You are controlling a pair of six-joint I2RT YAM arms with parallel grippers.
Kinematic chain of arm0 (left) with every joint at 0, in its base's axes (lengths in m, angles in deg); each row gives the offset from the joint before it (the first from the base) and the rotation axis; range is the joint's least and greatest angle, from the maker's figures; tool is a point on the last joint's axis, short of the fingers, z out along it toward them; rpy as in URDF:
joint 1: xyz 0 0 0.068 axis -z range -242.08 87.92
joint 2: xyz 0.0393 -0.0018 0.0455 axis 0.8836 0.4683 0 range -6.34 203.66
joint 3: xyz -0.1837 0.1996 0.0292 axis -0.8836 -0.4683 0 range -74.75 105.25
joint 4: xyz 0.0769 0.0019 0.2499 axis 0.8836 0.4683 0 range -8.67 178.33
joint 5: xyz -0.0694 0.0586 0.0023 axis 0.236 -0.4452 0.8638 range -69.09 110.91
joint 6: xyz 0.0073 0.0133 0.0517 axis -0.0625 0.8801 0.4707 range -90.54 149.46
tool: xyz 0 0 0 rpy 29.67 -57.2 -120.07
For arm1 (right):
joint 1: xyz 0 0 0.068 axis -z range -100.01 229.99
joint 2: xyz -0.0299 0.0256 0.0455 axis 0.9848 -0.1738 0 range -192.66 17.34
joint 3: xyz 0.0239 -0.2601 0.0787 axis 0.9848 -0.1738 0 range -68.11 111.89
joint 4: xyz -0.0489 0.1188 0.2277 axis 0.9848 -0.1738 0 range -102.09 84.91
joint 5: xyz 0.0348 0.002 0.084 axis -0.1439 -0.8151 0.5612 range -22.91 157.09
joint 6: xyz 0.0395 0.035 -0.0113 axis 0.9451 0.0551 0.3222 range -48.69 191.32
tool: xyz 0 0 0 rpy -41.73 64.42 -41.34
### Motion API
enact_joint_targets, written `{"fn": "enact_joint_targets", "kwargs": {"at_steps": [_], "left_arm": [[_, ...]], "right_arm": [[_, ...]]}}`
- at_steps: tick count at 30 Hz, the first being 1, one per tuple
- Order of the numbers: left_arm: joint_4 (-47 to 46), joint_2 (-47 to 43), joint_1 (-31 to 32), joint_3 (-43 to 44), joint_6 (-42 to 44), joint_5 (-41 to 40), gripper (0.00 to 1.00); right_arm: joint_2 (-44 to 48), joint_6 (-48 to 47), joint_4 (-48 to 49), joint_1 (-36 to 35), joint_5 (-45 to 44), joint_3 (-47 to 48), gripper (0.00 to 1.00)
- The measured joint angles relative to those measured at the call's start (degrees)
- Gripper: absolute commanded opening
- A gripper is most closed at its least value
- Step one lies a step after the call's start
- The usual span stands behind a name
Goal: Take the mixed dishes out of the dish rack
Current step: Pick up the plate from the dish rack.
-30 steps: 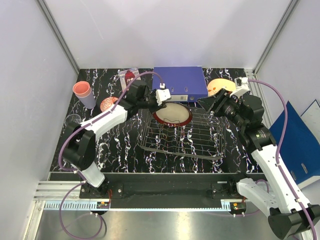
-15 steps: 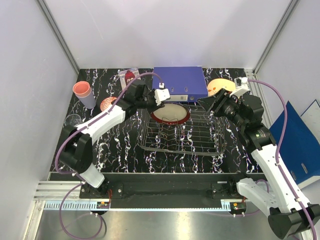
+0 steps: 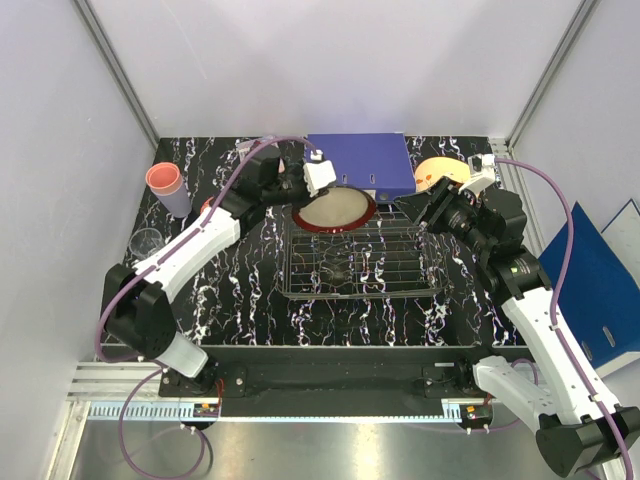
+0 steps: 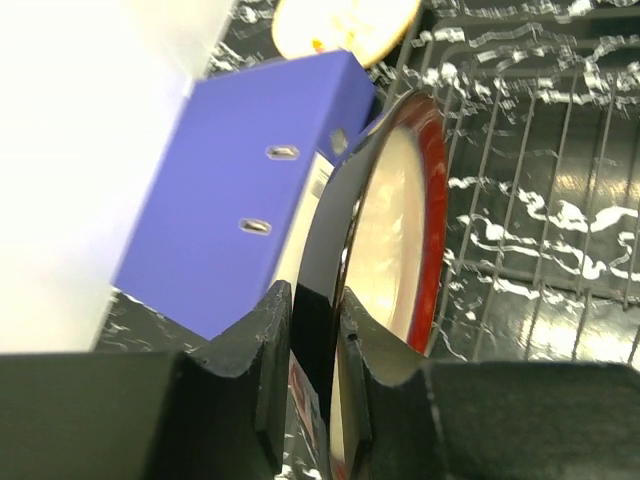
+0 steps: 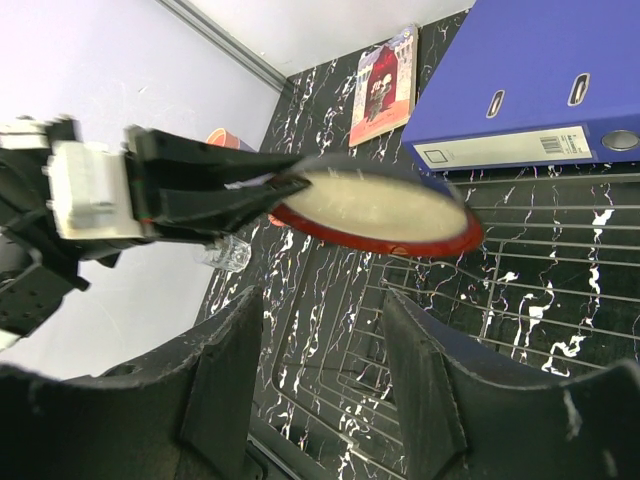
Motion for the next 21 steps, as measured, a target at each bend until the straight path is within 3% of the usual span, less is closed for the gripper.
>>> {"fn": "enact_joint_targets", "kwargs": {"at_steps": [12, 18, 21], "left_arm": [[-0.44, -4.48, -0.59, 3.78, -4.87, -0.81, 0.0], [-1.42, -7.8, -0.46, 5.35, -22.12, -7.56, 0.0], [3.1, -8.09, -0.59, 10.12, -32.68, -12.76, 0.0]], "right_arm": [[0.94, 0.07, -0.04, 0.0, -0.26, 0.0, 0.59], [3.13, 0.39, -0.83, 0.0, -2.45, 0.31, 0.58], [3.39, 0.83, -1.86, 0.0, -3.76, 0.74, 0.58]]}}
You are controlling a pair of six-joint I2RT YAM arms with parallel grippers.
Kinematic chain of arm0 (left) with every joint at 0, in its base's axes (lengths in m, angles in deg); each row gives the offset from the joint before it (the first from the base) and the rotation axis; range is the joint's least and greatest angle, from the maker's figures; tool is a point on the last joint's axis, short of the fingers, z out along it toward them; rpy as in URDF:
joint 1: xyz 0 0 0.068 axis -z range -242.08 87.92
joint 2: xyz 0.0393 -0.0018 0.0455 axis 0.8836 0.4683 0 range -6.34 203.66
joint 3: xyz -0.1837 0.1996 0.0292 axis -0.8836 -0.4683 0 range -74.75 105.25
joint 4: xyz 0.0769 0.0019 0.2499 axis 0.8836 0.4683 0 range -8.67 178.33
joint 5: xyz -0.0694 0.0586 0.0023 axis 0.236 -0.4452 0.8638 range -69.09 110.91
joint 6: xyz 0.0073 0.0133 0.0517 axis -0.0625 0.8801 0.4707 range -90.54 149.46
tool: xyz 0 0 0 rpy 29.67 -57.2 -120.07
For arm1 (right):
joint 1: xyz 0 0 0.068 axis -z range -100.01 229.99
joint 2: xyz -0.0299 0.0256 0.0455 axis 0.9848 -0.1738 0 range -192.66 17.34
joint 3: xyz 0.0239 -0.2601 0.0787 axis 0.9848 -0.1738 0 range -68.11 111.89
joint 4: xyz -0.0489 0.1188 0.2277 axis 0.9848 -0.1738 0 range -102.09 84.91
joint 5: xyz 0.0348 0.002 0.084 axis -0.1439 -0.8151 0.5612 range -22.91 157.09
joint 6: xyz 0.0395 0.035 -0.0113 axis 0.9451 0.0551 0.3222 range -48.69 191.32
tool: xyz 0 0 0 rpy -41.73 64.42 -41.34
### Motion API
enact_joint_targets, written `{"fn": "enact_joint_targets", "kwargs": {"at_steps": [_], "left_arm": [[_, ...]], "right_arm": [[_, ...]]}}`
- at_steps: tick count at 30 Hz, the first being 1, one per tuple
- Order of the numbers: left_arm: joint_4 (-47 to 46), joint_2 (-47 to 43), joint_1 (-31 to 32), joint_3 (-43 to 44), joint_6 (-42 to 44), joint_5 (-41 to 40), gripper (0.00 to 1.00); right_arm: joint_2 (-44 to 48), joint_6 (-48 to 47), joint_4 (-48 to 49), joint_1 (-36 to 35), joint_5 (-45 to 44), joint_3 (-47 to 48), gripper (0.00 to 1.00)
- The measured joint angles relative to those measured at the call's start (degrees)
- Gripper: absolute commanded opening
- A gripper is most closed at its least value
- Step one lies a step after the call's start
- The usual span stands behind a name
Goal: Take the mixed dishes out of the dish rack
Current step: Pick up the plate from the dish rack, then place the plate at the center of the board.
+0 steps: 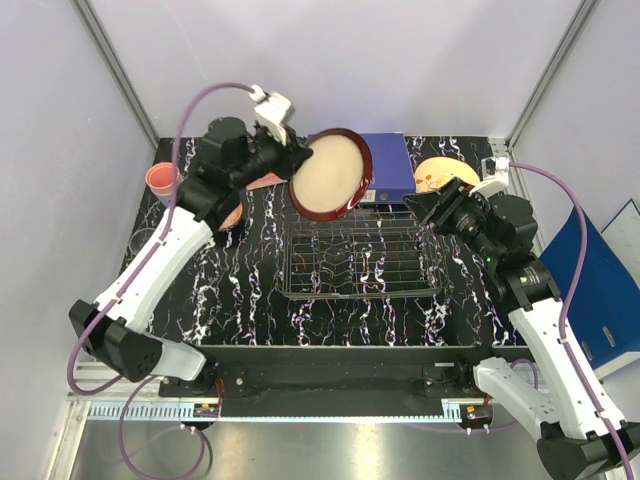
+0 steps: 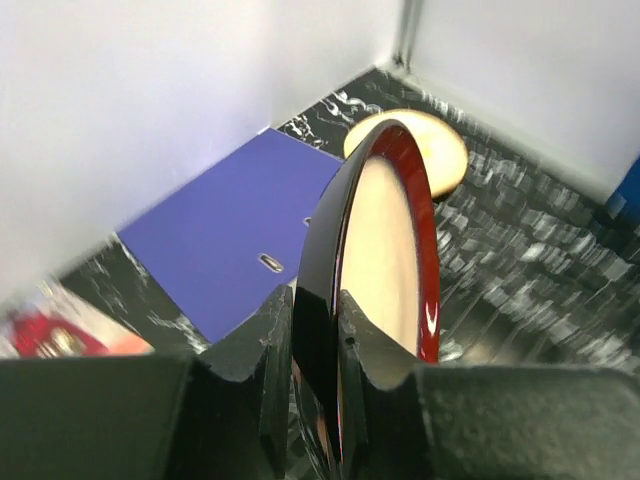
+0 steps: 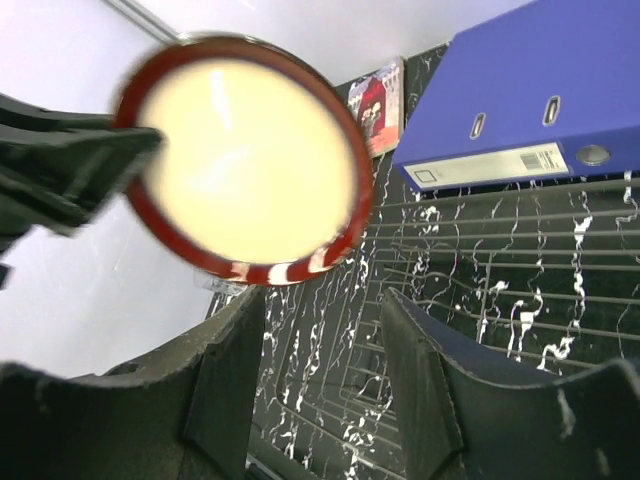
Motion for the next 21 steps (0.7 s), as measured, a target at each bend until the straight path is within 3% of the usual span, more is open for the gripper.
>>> {"fn": "enact_joint_targets", "kwargs": {"at_steps": [5, 12, 16, 21], "left_arm": [[3.67, -0.28, -4.79, 4.85, -20.06, 1.27, 0.0], [-16.59, -3.08, -12.44, -16.06, -51.95, 9.92, 0.0], [-21.7, -1.09, -11.61, -21.79, -61.44, 12.94, 0.0], [-25.79, -1.14, -10.34, -22.51, -65.79, 15.54, 0.0]], "right_arm": [[0.24, 1.18, -1.77, 0.0, -2.21, 0.72, 0.59], [1.81, 3.98, -1.81, 0.02, -1.77, 0.79, 0.63], [1.68, 6.51, 1.4, 0.02, 1.14, 0.76, 0.69], [-1.68, 9.07, 5.09, 0.02, 5.79, 0.76, 0.73]]}}
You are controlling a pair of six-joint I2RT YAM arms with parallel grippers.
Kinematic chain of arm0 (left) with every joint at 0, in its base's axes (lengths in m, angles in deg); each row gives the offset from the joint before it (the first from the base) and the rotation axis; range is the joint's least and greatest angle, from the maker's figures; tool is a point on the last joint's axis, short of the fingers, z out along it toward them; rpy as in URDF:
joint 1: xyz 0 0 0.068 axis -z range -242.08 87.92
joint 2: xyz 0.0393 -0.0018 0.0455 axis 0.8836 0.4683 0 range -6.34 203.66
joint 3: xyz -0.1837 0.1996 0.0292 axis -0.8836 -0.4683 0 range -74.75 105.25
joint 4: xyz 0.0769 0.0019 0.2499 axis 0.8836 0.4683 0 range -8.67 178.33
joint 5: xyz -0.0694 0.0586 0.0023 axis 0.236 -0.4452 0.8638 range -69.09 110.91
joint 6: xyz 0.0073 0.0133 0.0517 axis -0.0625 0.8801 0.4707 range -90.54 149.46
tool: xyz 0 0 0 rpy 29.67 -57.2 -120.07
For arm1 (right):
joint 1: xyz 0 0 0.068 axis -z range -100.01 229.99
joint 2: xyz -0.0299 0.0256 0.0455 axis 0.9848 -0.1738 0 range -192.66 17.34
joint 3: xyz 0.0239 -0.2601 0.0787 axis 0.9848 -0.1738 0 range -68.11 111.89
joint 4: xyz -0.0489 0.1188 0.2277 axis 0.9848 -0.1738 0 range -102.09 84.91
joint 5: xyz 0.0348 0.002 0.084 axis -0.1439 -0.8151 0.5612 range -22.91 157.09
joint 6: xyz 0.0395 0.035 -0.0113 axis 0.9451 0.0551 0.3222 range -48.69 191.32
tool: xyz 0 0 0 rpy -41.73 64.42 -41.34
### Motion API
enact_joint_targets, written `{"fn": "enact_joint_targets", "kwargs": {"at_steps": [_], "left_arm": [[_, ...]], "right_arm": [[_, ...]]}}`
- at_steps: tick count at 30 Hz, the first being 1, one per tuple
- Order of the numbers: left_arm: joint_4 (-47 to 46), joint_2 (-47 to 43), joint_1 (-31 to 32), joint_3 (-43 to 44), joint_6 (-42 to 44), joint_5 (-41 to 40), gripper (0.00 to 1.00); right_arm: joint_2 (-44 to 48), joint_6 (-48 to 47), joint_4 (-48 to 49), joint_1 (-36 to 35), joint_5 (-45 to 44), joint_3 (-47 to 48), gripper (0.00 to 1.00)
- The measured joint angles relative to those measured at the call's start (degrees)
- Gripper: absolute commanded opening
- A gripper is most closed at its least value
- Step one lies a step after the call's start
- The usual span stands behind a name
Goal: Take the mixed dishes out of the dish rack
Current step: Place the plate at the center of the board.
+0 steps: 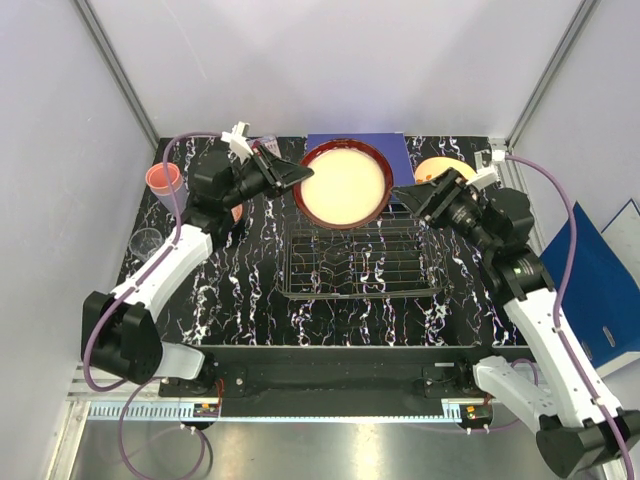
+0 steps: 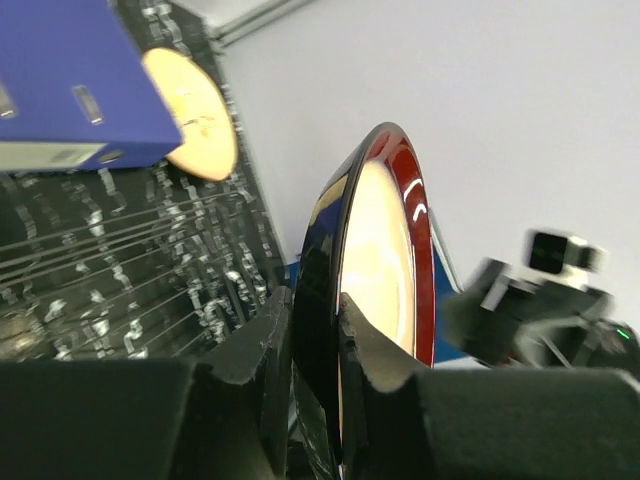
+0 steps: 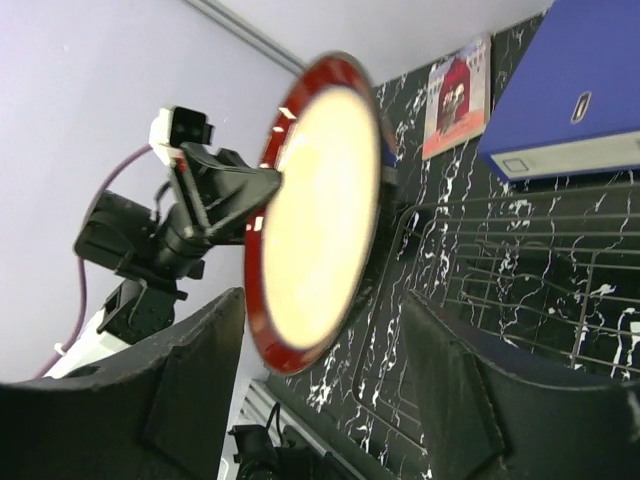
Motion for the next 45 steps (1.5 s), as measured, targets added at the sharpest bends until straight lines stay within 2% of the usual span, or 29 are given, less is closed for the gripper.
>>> {"fn": "enact_joint_targets", "kwargs": {"at_steps": [9, 14, 18, 19, 21, 22, 23, 26, 28, 29, 30, 31, 32, 33, 41, 45], "left_arm": [[-3.43, -1.64, 0.79, 0.0, -1.03, 1.27, 0.0], [-3.41, -1.68, 3.06, 0.0, -0.92, 1.31, 0.0], [-3.43, -1.68, 4.66, 0.0, -0.83, 1.33, 0.0], [-3.43, -1.68, 4.96, 0.0, -0.79, 1.38, 0.0], [-3.08, -1.68, 5.07, -0.02, -0.07, 1.14, 0.0], [-2.75, -1.68, 5.07, -0.04, 0.22, 1.16, 0.0], [-2.21, -1.68, 5.03, -0.17, 0.57, 1.01, 0.0], [-2.16, -1.9, 5.03, -0.28, 1.4, 0.83, 0.02], [-1.62, -1.92, 5.07, -0.26, 1.79, 0.59, 0.14], [-1.4, -2.05, 5.07, -0.26, 2.14, 0.42, 0.23], [-1.01, -2.32, 5.2, -0.26, 2.71, 0.15, 0.6], [-0.61, -2.51, 5.22, -0.26, 3.08, 0.0, 0.71], [-0.11, -2.8, 5.33, -0.26, 3.69, -0.37, 0.9], [0.2, -3.23, 5.35, -0.11, 4.07, -1.09, 0.99], [8.44, -11.63, 1.99, 1.53, 11.1, -12.24, 0.99], [9.6, -13.7, -1.62, 0.37, 11.43, -14.21, 0.99]], "right_arm": [[-4.76, 2.12, 2.97, 0.0, 2.97, -1.05, 0.74], [-7.32, 2.93, 6.6, 0.0, 5.01, -1.05, 0.7], [-10.73, 3.74, 9.01, 0.0, 7.23, -1.03, 0.52], [-11.85, 4.2, 9.6, 0.0, 7.98, -1.03, 0.4], [-12.96, 4.66, 10.69, 0.0, 9.22, -1.03, 0.25], [-13.2, 4.92, 11.19, 0.0, 9.55, -0.98, 0.11], [-13.27, 5.49, 11.41, 0.0, 9.84, -0.98, 0.02], [-13.22, 5.81, 11.13, 0.11, 10.12, -1.05, 0.0], [-12.72, 5.51, 10.82, 0.07, 9.92, -1.05, 0.0], [-12.59, 5.29, 10.6, 0.07, 9.88, -1.05, 0.0], [-12.44, 5.09, 10.34, 0.07, 9.79, -1.05, 0.0], [-12.26, 4.85, 9.99, 0.07, 9.68, -1.03, 0.0], [-12.0, 4.26, 9.27, -0.02, 9.4, -0.9, 0.0], [-11.65, 2.45, 7.19, -0.11, 8.57, -0.55, 0.0], [-10.64, -4.42, -7.65, 0.98, -1.9, 2.03, 0.0], [-13.11, -3.74, -10.14, 7.5, -3.17, 6.91, 0.0]]}}
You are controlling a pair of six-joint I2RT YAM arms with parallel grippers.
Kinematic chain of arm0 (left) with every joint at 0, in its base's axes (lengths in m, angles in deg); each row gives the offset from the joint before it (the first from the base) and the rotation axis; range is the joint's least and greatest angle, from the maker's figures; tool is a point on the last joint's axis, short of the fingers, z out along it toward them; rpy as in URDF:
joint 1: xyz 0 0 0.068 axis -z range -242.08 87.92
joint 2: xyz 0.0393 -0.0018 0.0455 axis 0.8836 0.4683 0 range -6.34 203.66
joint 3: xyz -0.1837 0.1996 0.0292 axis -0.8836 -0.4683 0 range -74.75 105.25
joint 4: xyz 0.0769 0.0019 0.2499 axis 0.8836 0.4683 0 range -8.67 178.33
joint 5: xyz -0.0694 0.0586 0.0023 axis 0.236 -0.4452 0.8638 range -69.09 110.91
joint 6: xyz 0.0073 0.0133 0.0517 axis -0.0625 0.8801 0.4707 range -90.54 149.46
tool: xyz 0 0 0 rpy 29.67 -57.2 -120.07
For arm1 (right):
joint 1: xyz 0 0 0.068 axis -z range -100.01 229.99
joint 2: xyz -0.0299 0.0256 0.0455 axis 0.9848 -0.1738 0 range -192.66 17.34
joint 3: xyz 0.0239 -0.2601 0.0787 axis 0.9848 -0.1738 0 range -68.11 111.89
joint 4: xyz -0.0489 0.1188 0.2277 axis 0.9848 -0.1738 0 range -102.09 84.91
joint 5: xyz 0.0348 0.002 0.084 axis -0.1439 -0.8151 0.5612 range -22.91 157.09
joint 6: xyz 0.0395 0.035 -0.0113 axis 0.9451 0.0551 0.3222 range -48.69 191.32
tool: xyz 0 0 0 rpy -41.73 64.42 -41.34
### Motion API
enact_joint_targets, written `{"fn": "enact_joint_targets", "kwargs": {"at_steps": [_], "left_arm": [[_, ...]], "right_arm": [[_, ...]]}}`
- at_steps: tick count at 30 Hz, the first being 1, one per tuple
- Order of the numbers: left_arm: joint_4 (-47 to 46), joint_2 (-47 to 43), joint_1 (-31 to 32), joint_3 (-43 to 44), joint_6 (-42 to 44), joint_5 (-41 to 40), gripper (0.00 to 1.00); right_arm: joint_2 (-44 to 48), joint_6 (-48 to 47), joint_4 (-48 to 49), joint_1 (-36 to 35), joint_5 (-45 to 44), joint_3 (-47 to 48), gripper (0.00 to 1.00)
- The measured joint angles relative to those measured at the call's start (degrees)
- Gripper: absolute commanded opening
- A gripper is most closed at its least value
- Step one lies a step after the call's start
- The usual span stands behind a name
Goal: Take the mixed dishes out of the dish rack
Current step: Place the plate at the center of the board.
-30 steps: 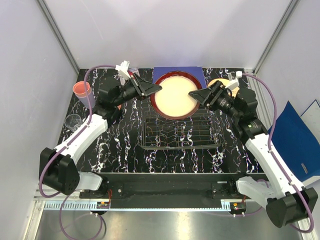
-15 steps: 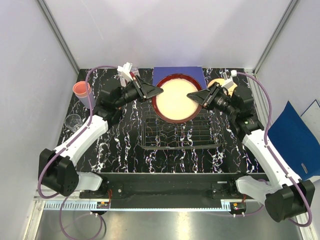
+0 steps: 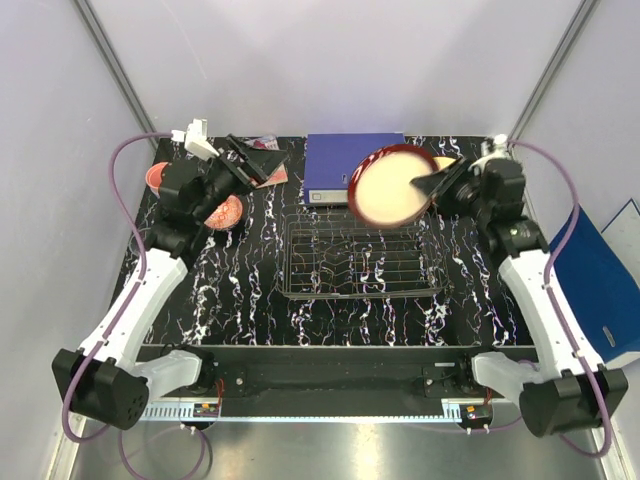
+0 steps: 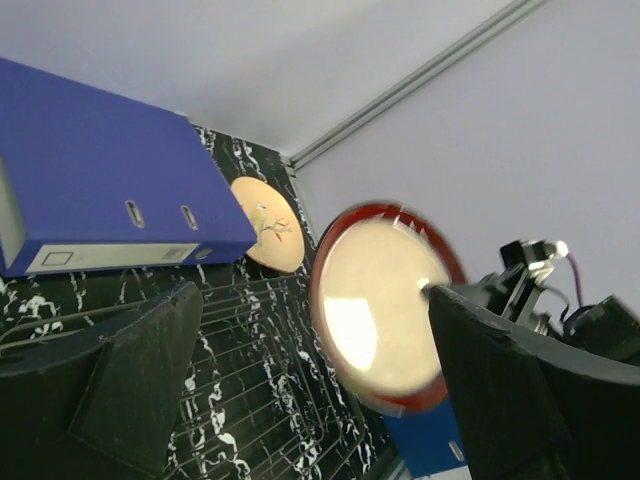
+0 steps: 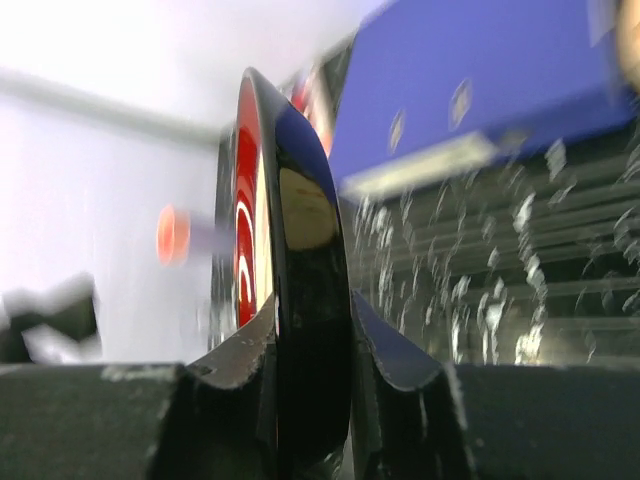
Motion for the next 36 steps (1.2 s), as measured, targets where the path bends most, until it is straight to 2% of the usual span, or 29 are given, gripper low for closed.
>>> {"fn": "enact_joint_targets", "kwargs": {"at_steps": [7, 11, 14, 21, 28, 36], "left_arm": [[1.77, -1.79, -0.79, -6.69, 0.28, 0.44, 0.99], [1.81, -4.2, -0.79, -12.68, 0.2, 1.01, 0.99], [1.36, -6.43, -0.79, -17.64, 0.0, 1.29, 0.99], [1.2, -8.22, -0.79, -22.95, 0.09, 1.22, 0.99], [-0.07, -8.24, -0.79, -23.17, 0.0, 0.35, 0.99], [-1.33, -7.98, -0.79, -23.45, -0.31, -0.09, 0.99]], "right_arm": [[-16.04, 8.52, 7.32, 14.47, 0.46, 8.74, 0.0], [-26.82, 13.31, 13.35, 22.1, -0.24, 9.16, 0.0], [-31.61, 14.27, 15.41, 25.31, -1.22, 8.09, 0.0], [-36.02, 14.71, 21.73, 26.6, -1.44, 6.12, 0.0], [-38.4, 14.71, 34.42, 26.47, -2.12, 1.77, 0.0], [-45.38, 14.38, 38.88, 26.47, -2.73, 0.98, 0.0]]}}
